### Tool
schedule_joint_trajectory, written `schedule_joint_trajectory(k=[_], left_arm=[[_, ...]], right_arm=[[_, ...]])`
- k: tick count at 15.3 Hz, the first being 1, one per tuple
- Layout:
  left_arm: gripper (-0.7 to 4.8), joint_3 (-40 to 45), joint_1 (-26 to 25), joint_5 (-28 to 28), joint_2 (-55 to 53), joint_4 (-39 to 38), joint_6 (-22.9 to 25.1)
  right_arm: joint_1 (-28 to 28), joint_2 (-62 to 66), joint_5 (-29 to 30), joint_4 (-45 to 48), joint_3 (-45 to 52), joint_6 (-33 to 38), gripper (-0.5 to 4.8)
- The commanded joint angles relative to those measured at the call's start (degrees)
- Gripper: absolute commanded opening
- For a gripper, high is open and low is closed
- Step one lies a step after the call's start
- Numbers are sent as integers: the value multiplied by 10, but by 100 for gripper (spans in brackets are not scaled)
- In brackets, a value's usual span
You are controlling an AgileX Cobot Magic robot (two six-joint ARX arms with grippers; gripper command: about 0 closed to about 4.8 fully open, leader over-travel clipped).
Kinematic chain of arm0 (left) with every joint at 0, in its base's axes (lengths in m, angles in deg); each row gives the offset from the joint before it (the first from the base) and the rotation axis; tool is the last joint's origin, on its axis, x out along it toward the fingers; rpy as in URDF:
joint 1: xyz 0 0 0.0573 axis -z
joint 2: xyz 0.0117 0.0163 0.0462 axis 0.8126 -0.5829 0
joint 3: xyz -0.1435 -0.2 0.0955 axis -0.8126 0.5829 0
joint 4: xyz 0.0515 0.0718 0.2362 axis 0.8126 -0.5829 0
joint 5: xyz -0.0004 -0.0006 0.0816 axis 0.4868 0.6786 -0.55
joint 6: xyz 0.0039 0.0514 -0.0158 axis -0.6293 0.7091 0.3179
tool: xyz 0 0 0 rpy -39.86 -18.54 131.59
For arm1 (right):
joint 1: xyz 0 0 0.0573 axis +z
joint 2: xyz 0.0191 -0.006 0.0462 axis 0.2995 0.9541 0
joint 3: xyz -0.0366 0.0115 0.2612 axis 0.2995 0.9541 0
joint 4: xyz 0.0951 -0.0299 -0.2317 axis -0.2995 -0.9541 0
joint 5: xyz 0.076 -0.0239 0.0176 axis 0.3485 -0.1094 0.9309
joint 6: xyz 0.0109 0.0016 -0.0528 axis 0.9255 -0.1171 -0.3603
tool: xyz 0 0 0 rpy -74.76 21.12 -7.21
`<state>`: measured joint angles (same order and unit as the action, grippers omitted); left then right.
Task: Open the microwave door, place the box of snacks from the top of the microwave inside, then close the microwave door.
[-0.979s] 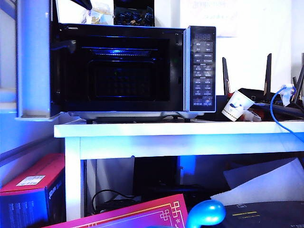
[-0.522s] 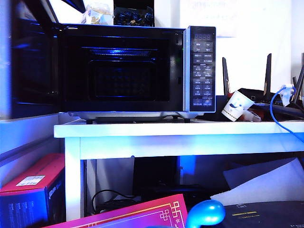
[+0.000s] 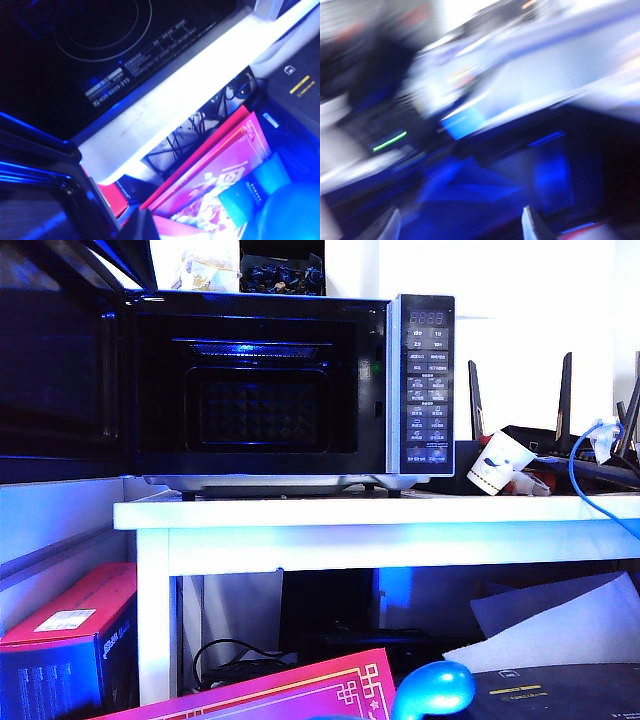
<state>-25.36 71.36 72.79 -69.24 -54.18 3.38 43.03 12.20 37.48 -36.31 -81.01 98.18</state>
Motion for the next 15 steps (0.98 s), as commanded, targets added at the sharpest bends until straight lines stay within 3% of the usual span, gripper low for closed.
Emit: schedule_joint_trajectory(k=[1, 3, 8, 13, 14, 15], left_arm=[[-6, -2, 0, -3, 3, 32, -12], [-6, -2, 0, -3, 2, 101, -44], [-6, -2, 0, -5, -1, 271, -100], [13, -2, 0, -3, -20, 305, -130], [140, -2, 0, -3, -20, 312, -135], [364, -2, 0, -5, -21, 326, -153]], right_arm=[[2, -2, -124, 9, -3, -82, 479], [2, -3, -141, -17, -3, -112, 479], [2, -3, -141, -36, -3, -112, 479], [2, -2, -139, -37, -3, -112, 479], [2, -2, -139, -37, -3, -112, 479], [2, -2, -140, -37, -3, -112, 479]])
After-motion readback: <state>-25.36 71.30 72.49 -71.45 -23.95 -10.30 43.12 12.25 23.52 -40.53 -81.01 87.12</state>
